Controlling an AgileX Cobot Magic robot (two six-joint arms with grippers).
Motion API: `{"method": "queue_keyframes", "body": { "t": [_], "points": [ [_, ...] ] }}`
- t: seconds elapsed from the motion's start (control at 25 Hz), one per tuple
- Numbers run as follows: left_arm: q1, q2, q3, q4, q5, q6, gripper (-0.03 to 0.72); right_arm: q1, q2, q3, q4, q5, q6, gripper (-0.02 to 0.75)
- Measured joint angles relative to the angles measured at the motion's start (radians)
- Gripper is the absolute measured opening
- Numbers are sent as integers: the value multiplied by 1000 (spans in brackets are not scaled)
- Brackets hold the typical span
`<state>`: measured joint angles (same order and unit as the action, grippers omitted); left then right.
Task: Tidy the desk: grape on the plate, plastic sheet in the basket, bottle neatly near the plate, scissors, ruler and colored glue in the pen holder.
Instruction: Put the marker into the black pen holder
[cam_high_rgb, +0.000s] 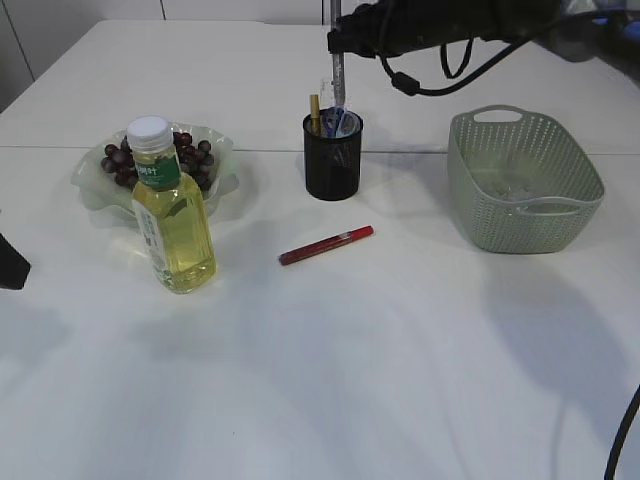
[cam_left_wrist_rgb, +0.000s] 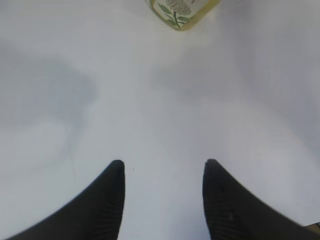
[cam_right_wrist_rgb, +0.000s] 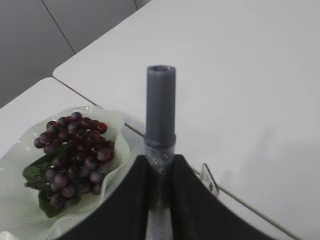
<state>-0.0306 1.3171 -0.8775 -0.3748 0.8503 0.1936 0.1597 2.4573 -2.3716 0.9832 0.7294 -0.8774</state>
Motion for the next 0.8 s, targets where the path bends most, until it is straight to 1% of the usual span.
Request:
{"method": "queue_keyframes", "body": {
  "t": [0.16, 0.32, 0.4, 0.48, 0.6, 0.64, 0.72, 0.8],
  "points": [
    [0, 0, 0, 0, 0, 0, 372, 0, 53, 0, 75, -42, -120, 113],
    [0, 0, 0, 0, 0, 0, 372, 0, 97, 0, 195, -57, -199, 116],
    [0, 0, 0, 0, 0, 0, 372, 0, 109, 0, 236, -61, -239, 134],
    [0, 0, 0, 0, 0, 0, 372, 4, 113, 0, 246, -61, -279, 190],
    [0, 0, 0, 0, 0, 0, 372, 6, 113, 0, 258, -58, -300, 315],
    [0, 0, 0, 0, 0, 0, 372, 6, 113, 0, 258, -54, -305, 344],
    [0, 0, 0, 0, 0, 0, 372, 6, 113, 0, 258, -32, -304, 371],
    [0, 0, 0, 0, 0, 0, 372, 8, 113, 0, 234, -22, -251, 379]
  ]
}}
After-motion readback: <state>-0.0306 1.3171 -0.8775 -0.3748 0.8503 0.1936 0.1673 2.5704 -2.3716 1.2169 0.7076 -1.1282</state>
